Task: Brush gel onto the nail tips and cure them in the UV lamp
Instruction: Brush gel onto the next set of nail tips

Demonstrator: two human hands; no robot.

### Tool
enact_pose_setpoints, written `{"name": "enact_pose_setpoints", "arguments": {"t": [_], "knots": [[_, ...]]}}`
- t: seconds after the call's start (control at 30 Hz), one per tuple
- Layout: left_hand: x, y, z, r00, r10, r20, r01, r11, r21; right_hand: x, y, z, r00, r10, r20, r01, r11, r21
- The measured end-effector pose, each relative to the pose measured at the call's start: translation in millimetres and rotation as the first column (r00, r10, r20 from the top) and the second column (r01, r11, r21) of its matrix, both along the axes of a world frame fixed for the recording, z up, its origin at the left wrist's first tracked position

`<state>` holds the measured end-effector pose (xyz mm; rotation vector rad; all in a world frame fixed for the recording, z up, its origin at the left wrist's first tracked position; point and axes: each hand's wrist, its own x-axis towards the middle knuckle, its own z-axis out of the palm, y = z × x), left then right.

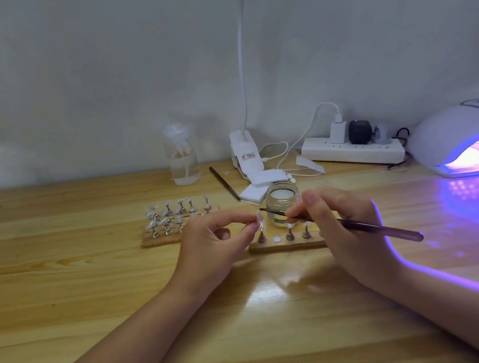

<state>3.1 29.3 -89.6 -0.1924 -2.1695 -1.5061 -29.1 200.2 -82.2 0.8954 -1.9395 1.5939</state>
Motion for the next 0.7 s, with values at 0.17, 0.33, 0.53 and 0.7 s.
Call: {"name": "enact_pose_setpoints", "arguments": {"t": [0.17,0.33,0.53,0.7], "knots": [[0.0,0.6,0.7,1.000,-0.007,0.006,0.007,1.000,0.009,-1.8,-0.9,-2.8,0.997,0.001,-0.080,0.001,1.000,0.029],[0.5,-0.6,0.0,1.000,-0.010,0.017,0.009,0.999,0.033,-1.7,-0.1,-4.0,0.997,0.010,-0.071,-0.007,0.999,0.042],[1.2,-0.9,-0.2,0.999,-0.015,0.028,0.014,0.999,0.036,1.2,1.6,-3.4,0.998,0.067,-0.019,-0.068,0.997,-0.023],[1.0,-0.8,-0.1,0.999,-0.017,0.032,0.015,0.999,0.035,0.0,0.7,-3.0,0.997,0.059,0.059,-0.053,0.993,-0.107]]}}
